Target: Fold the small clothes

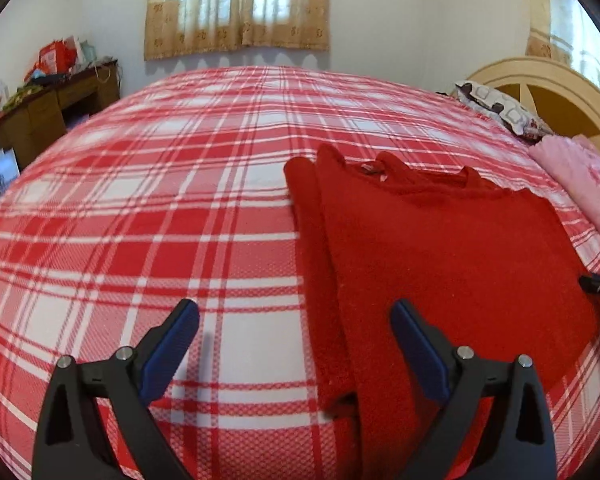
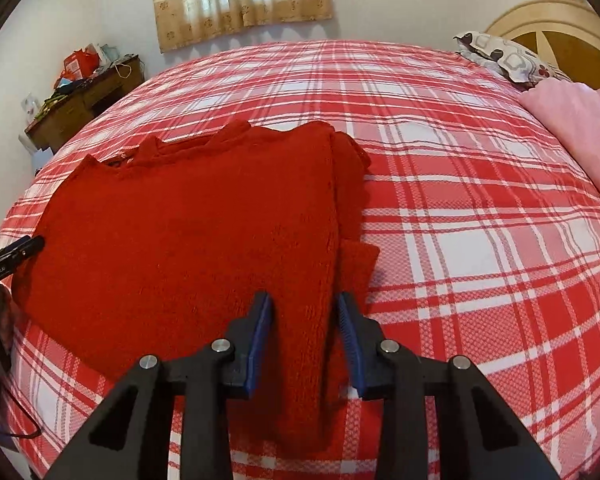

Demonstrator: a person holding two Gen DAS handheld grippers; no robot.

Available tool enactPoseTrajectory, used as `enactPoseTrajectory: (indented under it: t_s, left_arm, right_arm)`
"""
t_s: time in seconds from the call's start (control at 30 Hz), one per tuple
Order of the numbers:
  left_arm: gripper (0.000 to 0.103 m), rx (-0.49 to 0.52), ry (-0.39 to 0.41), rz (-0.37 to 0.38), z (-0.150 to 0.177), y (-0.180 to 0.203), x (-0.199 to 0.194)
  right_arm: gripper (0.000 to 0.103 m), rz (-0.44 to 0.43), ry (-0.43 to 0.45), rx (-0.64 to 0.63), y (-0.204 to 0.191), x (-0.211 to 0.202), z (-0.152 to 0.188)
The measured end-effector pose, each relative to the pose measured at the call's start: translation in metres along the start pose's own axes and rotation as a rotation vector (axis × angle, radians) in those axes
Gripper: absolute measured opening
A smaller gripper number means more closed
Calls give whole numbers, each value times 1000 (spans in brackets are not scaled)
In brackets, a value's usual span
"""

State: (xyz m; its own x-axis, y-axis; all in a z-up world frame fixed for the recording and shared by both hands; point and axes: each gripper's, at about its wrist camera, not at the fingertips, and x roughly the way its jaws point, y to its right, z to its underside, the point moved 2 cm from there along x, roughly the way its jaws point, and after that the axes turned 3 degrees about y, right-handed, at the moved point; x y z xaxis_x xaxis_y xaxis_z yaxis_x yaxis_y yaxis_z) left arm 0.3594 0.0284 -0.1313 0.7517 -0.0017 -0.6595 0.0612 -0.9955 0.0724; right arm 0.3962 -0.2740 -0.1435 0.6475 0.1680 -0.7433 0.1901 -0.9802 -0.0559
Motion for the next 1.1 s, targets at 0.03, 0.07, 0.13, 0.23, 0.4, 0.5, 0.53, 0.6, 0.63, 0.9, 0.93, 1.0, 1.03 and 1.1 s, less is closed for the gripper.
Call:
enactPoseTrajectory:
  t_s: [0.03, 0.07, 0.13, 0.23, 0.4, 0.5, 0.53, 0.6, 0.63, 0.9, 0.93, 1.0, 1.03, 1.1]
  left_arm:
    - [102, -15, -3, 0, 1, -2, 0]
    - [102, -23, -8, 3, 2, -3, 1]
    - [102, -23, -17, 5, 3, -4, 2]
    - [103, -24, -17, -2, 6, -1, 0]
    - [103, -19, -48, -9, 7, -2, 5]
    - [103, -44, -53, 0, 7, -5, 6]
    - [103, -55, -36, -2, 8, -7, 1]
    - [103, -65, -12, -5, 10, -9, -4]
    - [103, -70, -13, -3, 11, -10, -5]
    - [103, -71, 19, 2, 8, -8, -9]
    - [103, -77, 33, 12, 7, -9, -11]
    - [103, -91, 21, 13, 8, -12, -7]
    - [103, -106, 11, 31, 8, -15, -5]
    - [103, -129, -3, 52, 8, -18, -2]
  right_arm:
    - [35, 4, -2, -4, -1, -1, 0]
    - [34, 10, 0, -8, -2, -3, 1]
    - [32, 15, 9, -11, -2, -7, 1]
    - [32, 6, 10, -28, -2, -9, -8]
    - [34, 97, -16, -44, 0, 3, -5]
    - [34, 102, 64, -86, -14, -15, -13]
    - [34, 68, 89, -94, -20, -21, -18]
    - [34, -37, 109, -93, -30, -25, -34]
    - [35, -93, 105, -79, -33, -22, -44]
    - [34, 51, 62, 17, -4, 35, -85]
    - [34, 46, 46, 32, 0, 38, -83]
    - [30, 62, 31, 15, 3, 42, -80]
    - [23, 54, 22, 7, 3, 44, -78]
    - [5, 11, 25, -3, -1, 42, -79]
